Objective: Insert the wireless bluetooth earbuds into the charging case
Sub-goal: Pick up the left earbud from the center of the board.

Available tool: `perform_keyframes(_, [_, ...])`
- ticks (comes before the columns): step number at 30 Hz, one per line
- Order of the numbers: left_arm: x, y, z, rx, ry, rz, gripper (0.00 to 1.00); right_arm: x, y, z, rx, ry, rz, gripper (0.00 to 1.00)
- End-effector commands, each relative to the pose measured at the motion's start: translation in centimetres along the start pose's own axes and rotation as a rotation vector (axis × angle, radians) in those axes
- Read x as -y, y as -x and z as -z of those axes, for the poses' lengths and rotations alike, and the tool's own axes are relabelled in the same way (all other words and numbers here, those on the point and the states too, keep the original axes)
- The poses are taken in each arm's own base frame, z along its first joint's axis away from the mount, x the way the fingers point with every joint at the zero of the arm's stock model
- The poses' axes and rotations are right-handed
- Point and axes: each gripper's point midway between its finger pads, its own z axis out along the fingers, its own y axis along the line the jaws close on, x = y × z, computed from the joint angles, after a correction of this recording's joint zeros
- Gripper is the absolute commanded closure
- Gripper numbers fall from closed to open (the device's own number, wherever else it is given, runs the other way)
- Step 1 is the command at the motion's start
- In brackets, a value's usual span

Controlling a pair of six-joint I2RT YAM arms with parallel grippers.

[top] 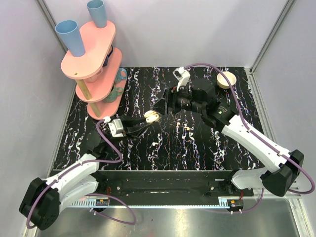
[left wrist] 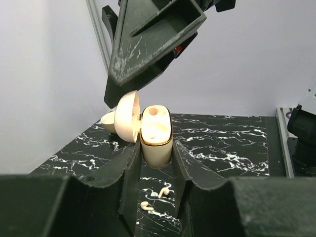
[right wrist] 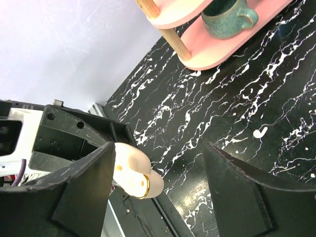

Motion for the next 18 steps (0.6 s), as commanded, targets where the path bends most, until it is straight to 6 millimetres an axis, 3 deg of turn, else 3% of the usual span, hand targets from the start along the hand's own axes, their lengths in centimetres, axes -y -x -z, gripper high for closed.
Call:
perform_keyframes(1, [-0.6, 2.1, 0.1, 0.072, 0.040, -0.083, 1.00, -4.0, 5.3, 2.6, 0.163, 0.091, 0.071, 0.20])
perform_keyframes(5, [-1.0, 1.8, 0.3, 0.063, 0.068, -0.080, 1.00, -1.2, 6.3, 3.7, 0.220, -0.064, 0.090, 0.18])
perform_keyframes(7, [-0.9, 1.8, 0.5, 0.065, 0.077, -0.077, 1.00, 1.9, 7.3, 5.1, 0.282, -0.228, 0.053, 0.18])
perform_keyframes(10, [-0.9, 1.7, 1.1, 0.067, 0.095, -0.082, 1.00, 8.7, 6.2, 7.2, 0.304, -0.500, -0.066, 0.19])
perform_keyframes(12, [-0.9, 2.1, 1.3, 0.064, 0.099, -0.099, 1.00, 13.6, 3.5, 7.8, 0.231, -0.626, -0.171, 0.19])
perform_keyframes(15, [-0.8, 2.6, 1.3, 0.055, 0.098, -0.116, 1.00, 18.3, -1.1, 7.5, 0.111, -0.677, -0.350, 0.22])
perform_keyframes(16, [-0.8, 2.7, 1.3, 0.056, 0.096, -0.118, 1.00, 19.8, -3.6, 7.5, 0.067, -0.713, -0.394, 0.23])
perform_keyframes(18, [-0.8, 3.1, 1.4, 0.061, 0.097, -0.127, 1.00, 20.6, -5.8, 6.5, 0.027, -0.699, -0.450, 0.25])
